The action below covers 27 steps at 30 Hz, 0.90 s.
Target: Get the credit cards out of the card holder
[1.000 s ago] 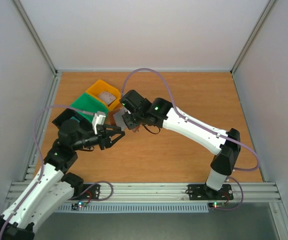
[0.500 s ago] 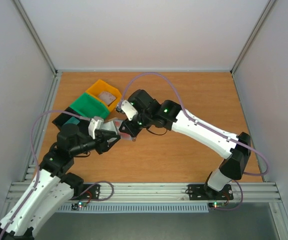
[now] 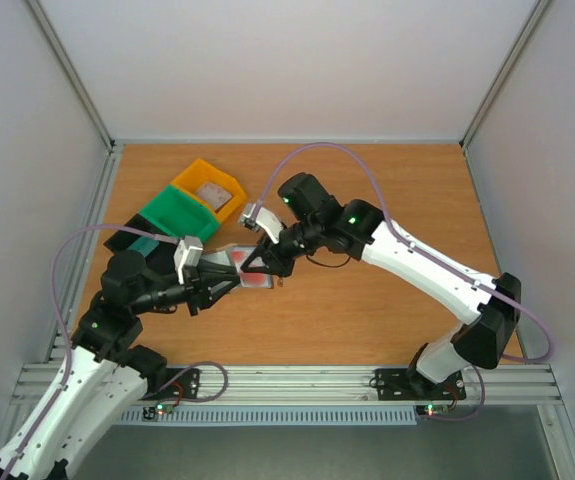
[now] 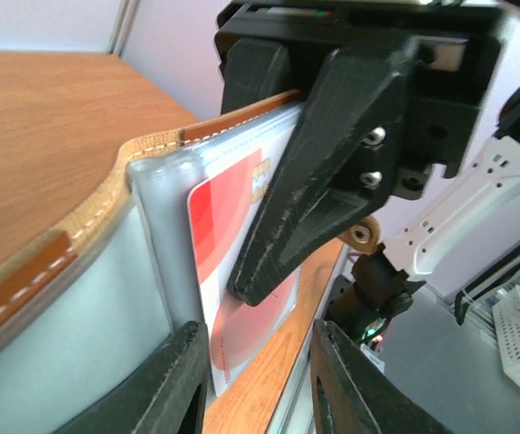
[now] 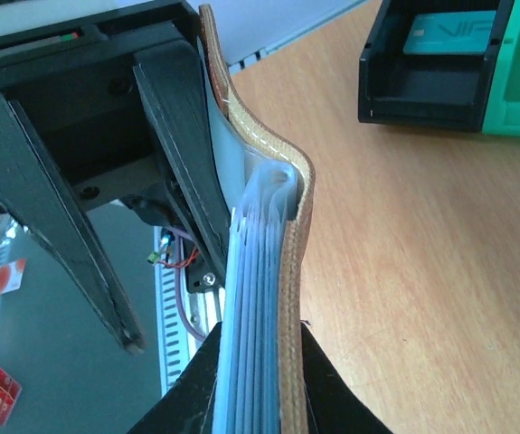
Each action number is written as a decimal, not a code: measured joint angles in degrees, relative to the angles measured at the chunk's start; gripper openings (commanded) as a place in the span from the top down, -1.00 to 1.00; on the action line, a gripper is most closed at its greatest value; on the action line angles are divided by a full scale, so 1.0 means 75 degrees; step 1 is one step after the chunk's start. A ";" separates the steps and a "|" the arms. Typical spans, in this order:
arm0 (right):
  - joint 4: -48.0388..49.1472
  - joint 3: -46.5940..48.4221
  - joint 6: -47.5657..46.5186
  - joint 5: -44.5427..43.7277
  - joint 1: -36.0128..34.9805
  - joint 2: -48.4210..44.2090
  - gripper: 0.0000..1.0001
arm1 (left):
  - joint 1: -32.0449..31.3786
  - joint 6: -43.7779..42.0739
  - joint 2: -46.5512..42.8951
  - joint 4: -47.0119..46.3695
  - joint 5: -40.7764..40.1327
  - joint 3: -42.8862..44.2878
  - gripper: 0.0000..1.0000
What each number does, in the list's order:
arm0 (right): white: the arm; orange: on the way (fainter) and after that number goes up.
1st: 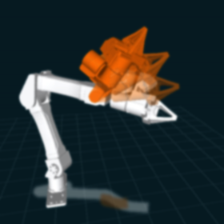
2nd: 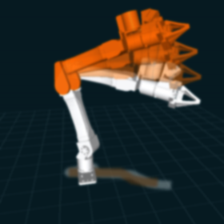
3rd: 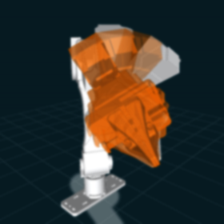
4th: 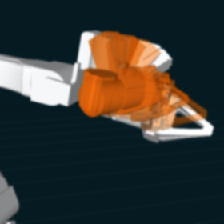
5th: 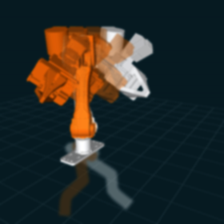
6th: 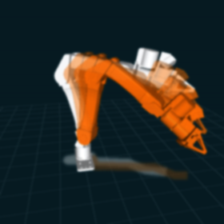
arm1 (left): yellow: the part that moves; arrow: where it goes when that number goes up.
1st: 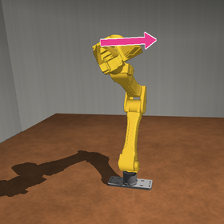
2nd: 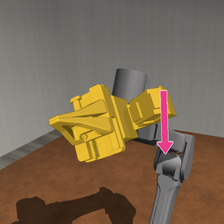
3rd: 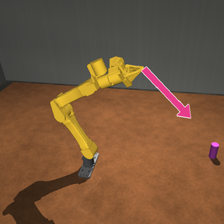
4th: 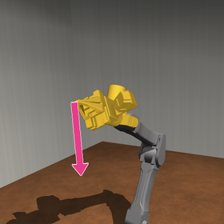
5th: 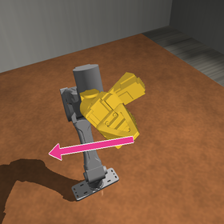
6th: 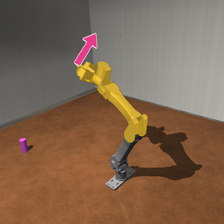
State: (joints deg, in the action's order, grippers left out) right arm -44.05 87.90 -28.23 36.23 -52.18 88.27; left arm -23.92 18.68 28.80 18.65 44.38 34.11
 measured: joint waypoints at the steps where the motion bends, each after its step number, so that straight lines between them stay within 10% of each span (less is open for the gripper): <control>1: 0.0032 -0.0073 -0.0055 0.0114 0.0058 -0.0067 0.98 | 0.0029 0.0026 0.0000 -0.0064 0.0076 0.0000 0.31; 14: 0.1355 -0.0959 -0.0178 0.0901 0.0551 -0.0886 0.98 | 0.0230 0.1478 0.0647 -0.3401 0.1052 -0.0425 0.21; 27: 0.1510 -0.1113 -0.0417 0.0962 0.0580 -0.0985 0.98 | 0.0224 0.1157 0.0857 -0.2908 0.1271 -0.0067 -0.04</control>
State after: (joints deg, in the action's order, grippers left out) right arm -32.73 79.55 -31.35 43.44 -47.83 80.88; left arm -22.24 27.35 35.22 -3.16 53.91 33.61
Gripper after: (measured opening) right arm 0.109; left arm 0.517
